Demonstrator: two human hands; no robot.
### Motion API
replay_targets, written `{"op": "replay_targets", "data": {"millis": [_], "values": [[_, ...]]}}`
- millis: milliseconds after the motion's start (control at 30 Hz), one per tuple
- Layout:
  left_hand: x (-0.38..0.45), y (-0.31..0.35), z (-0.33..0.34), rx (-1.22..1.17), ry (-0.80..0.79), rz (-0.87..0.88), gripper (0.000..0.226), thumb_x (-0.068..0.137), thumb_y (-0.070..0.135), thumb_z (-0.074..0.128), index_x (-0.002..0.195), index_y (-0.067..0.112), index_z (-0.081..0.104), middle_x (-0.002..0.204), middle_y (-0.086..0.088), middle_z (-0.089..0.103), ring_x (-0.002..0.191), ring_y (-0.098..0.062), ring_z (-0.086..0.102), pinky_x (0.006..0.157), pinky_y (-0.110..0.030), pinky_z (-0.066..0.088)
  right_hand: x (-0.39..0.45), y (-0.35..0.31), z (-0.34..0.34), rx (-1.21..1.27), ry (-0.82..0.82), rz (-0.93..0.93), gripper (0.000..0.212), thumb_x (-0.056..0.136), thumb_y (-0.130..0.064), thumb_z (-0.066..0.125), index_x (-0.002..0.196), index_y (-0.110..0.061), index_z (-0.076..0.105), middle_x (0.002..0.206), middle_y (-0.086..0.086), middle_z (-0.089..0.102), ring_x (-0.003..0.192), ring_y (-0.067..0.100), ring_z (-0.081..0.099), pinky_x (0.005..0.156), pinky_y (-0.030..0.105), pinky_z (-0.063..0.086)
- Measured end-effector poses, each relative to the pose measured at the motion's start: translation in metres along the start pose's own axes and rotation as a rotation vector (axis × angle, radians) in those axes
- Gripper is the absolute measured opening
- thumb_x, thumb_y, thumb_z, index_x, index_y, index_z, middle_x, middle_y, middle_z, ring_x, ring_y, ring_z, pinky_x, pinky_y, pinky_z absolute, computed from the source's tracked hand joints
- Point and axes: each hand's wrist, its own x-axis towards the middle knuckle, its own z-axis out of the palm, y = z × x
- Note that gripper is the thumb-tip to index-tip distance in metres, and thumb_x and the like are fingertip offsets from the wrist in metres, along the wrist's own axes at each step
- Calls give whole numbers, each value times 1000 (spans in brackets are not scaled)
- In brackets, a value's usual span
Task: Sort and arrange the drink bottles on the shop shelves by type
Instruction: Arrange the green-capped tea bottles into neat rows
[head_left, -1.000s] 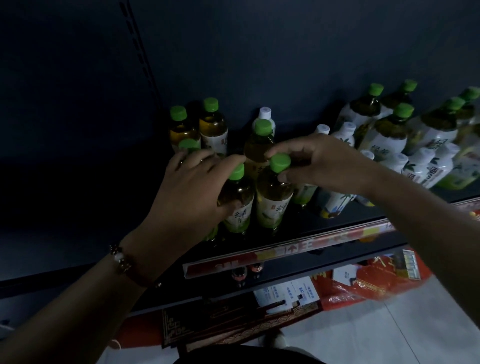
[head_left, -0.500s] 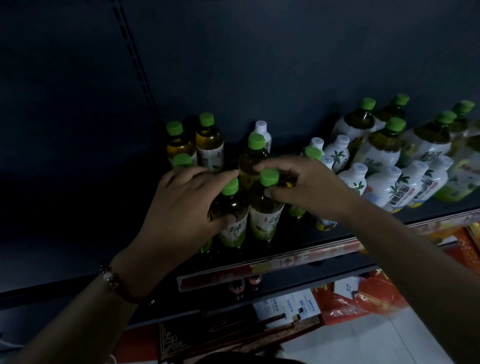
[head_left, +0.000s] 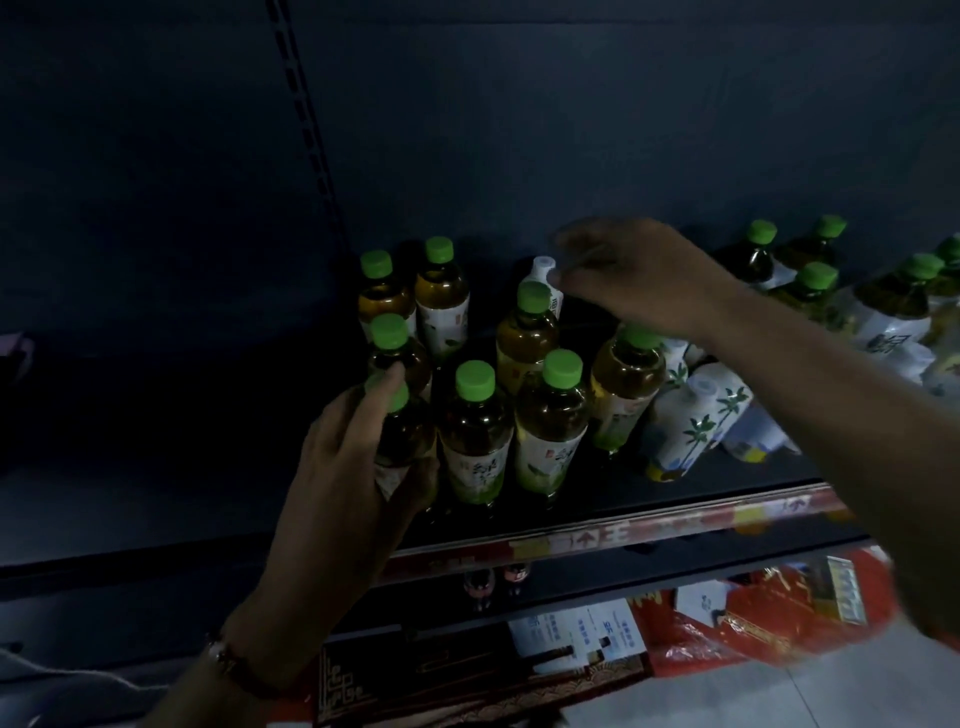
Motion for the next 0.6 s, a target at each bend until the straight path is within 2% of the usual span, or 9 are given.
{"op": "replay_targets", "data": {"millis": [67,133,233,400,467,600], "values": [[-5,-5,2,-23,10,17,78,89,42,63,153,41,19,153,4,30,135,-16,37,97,-40,48,16,-1,4,-189,-219,43,61,89,-50,61,142,-25,46,142,1,53,127,18,51,105,32,40],[-4,-7,2,-37,14,26,74,90,45,58,153,41,21,153,3,31,136,-17,38,97,-38,47,26,-4,15,-304,-340,27,64,89,-51,61,145,-27,42,149,1,45,133,21,45,104,29,37],[-3,-9,1,-33,16,35,73,88,44,58,153,38,25,151,2,35,133,-16,40,95,-33,45,34,-7,28,-311,-305,-35,57,89,-43,66,140,-24,50,140,3,53,124,21,51,88,24,37],[-2,-10,-2,-24,20,44,79,88,37,68,152,44,22,149,7,35,132,-14,40,93,-36,49,52,-15,35,-297,-265,-89,33,85,-42,71,111,-21,68,105,-3,66,100,15,61,76,26,42],[-2,-10,-3,-27,28,42,80,87,35,70,152,45,23,148,8,36,132,-14,41,94,-35,49,55,-25,40,-312,-287,-137,37,84,-42,71,114,-20,68,107,-2,67,96,13,59,78,28,45],[-1,-12,-1,13,40,59,84,85,32,72,152,44,22,147,5,40,131,-13,43,92,-24,44,53,-43,50,-291,-304,-214,41,83,-41,73,117,-19,69,106,1,70,95,16,63,83,30,50]]}}
